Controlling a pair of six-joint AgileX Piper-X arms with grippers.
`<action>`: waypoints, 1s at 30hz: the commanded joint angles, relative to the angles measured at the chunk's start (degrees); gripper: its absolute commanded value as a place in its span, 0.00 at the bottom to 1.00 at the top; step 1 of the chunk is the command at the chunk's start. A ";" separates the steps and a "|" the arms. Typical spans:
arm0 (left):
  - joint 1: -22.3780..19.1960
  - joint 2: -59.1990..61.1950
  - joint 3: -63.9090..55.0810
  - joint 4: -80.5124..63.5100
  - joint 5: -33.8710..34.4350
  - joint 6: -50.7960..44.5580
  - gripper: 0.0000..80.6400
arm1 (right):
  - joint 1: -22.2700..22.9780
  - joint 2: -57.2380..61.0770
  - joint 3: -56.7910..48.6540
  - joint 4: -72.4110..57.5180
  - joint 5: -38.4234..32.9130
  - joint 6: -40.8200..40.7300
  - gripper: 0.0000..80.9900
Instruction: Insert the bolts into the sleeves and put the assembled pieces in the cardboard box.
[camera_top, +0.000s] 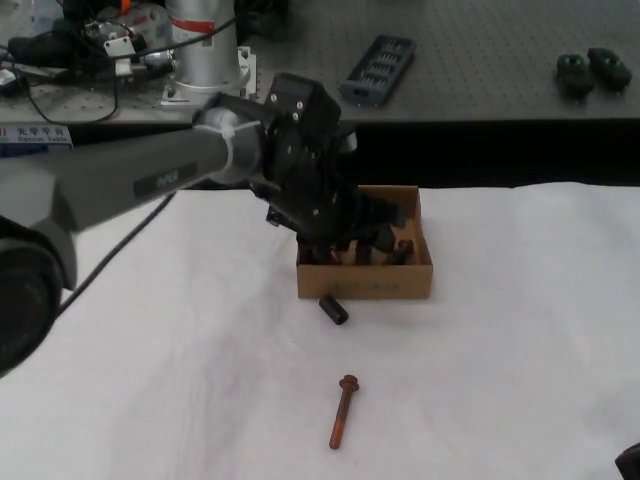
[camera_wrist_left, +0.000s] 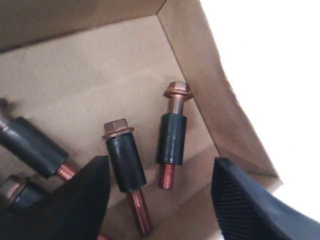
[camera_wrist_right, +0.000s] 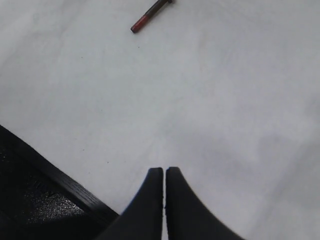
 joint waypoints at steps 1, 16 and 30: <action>0.16 -5.73 -0.52 4.73 -2.12 5.52 0.52 | -0.34 -0.51 -0.35 0.71 -0.21 -0.31 0.02; -0.31 -31.38 20.58 14.53 -0.52 13.45 0.52 | -0.34 -5.33 -0.35 -0.18 7.20 3.36 0.02; -2.39 -75.84 66.06 -8.08 -0.22 0.65 0.52 | -0.34 -17.13 7.06 -11.58 9.76 10.36 0.02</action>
